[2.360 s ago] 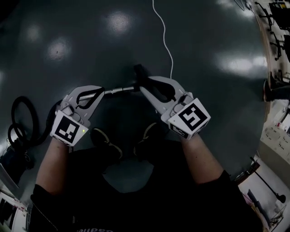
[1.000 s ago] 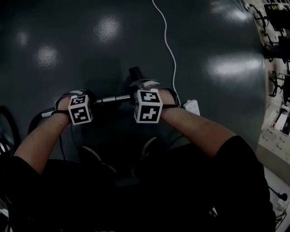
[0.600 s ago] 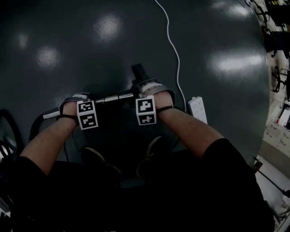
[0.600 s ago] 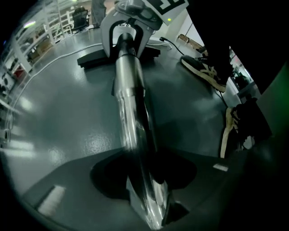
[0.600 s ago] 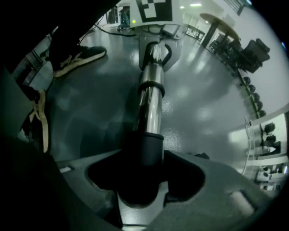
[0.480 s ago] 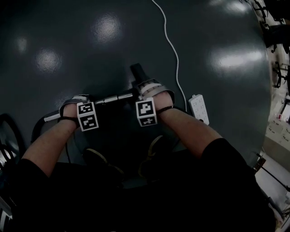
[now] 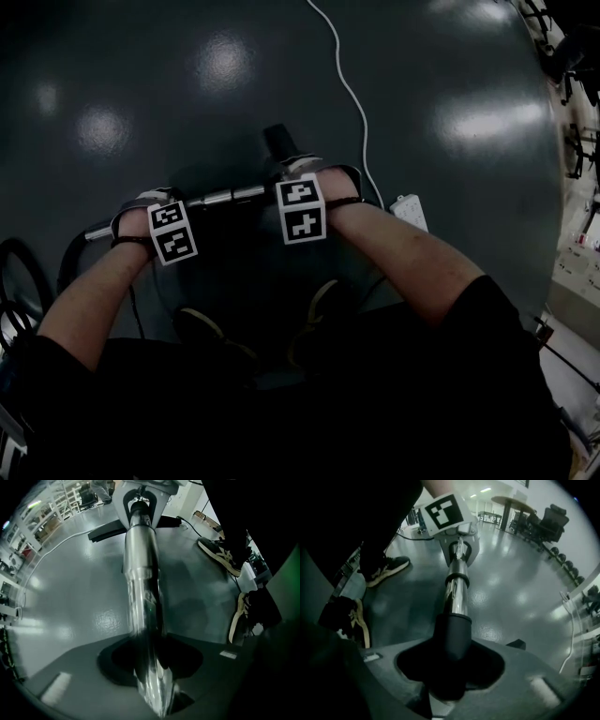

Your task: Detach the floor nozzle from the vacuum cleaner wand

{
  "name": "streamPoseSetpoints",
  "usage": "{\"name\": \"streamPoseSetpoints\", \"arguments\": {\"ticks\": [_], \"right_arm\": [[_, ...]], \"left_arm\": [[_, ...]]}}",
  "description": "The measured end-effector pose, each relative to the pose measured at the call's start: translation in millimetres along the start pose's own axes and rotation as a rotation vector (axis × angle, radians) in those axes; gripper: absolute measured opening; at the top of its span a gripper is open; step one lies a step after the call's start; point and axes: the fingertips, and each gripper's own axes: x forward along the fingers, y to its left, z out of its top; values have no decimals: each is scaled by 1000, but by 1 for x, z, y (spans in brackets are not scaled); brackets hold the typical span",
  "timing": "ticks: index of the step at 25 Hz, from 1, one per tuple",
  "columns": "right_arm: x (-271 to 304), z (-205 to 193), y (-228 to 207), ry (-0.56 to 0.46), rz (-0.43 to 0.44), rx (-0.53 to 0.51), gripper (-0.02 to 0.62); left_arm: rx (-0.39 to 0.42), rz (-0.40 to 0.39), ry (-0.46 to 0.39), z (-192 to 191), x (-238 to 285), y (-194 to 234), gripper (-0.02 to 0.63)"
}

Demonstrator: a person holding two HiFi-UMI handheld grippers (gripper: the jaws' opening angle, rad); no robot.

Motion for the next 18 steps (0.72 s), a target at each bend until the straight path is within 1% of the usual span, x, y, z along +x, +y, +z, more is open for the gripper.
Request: {"name": "streamPoseSetpoints", "arguments": {"ticks": [3,5,7,8,9,10,11,12,14,16,18], "right_arm": [[-22,10,-4,-50,146,56,153],[-38,10,0,-74,282,152,158],[-53,16,10,-134,444,260,166],[-58,19,12,-165,503,297,169],[-62,20,13,-184,536,318,172],[-64,19,12,-188,536,320,173],[-65,18,9,-179,503,303,171],[-65,16,5,-164,446,267,163],[-64,16,-6,-132,302,168,155],[-57,14,-18,-89,160,81,143],[-52,7,-35,-7,-14,-3,137]], "left_arm": [[-7,18,7,-3,-12,8,147],[1,27,2,-2,-19,10,146],[20,34,-2,1,-26,9,146],[28,35,-5,2,-29,8,146],[31,31,-9,4,-30,7,146],[25,20,-18,6,-31,7,145],[12,1,-31,8,-31,6,146],[-6,-25,-47,10,-32,6,145],[-45,-72,-81,12,-35,6,144],[-79,-98,-107,12,-36,8,143],[-108,-108,-123,11,-39,13,141]]}}
